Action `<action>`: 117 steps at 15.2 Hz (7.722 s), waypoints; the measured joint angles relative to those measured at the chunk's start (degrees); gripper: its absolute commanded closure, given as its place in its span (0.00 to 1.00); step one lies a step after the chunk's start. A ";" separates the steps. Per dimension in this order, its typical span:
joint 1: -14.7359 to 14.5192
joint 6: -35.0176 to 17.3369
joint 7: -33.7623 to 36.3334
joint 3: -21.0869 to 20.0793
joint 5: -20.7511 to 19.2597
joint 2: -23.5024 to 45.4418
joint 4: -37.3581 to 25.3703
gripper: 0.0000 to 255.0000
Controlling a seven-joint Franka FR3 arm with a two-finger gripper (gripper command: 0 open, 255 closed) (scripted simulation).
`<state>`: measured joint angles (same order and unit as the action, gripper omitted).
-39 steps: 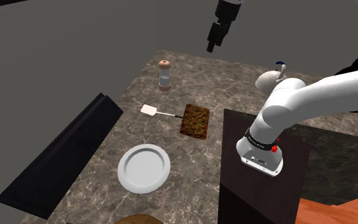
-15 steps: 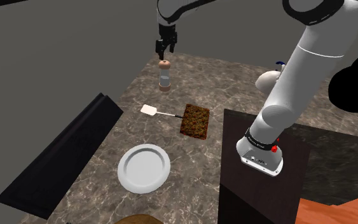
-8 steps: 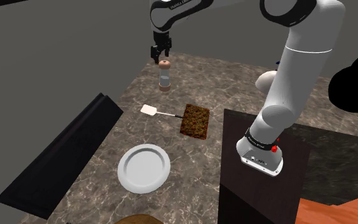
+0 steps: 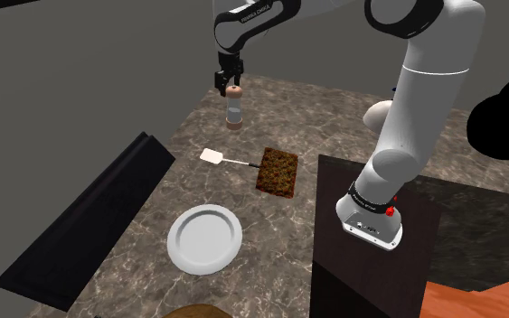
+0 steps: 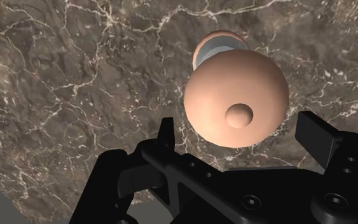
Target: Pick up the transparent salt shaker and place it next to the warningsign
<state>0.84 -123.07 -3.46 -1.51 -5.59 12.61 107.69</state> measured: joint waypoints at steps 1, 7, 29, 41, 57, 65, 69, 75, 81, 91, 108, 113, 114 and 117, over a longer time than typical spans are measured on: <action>0.00 -0.02 0.00 0.00 0.00 0.01 0.01 0.00; 0.01 -0.06 0.00 0.00 0.00 -0.01 0.02 1.00; -0.01 10.50 -0.98 -0.12 0.57 -3.14 -7.42 1.00; -0.08 19.70 -1.67 -0.17 0.83 -3.53 -16.25 1.00; -0.27 32.81 -2.52 -0.24 0.86 -1.29 -31.64 1.00; -1.47 39.11 -1.33 -0.84 0.56 0.67 -39.75 1.00; -4.48 39.38 3.28 -2.61 0.02 -0.50 -38.48 1.00; -9.63 40.53 11.29 -5.74 -0.88 -0.82 -38.55 1.00; -14.75 41.13 19.17 -8.77 -1.85 -0.11 -39.05 1.00; -19.90 40.05 26.73 -11.28 -3.12 3.05 -40.27 1.00; -18.70 25.34 27.65 -11.07 -2.21 -1.04 -21.53 1.00; -18.48 21.09 27.94 -10.99 -2.18 -1.53 -16.79 1.00; -18.49 20.31 28.08 -11.00 -2.20 -1.56 -15.97 1.00; -18.39 18.21 28.20 -10.94 -2.25 -1.61 -13.83 1.00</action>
<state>-17.55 -104.86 24.75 -12.45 -7.83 11.01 93.86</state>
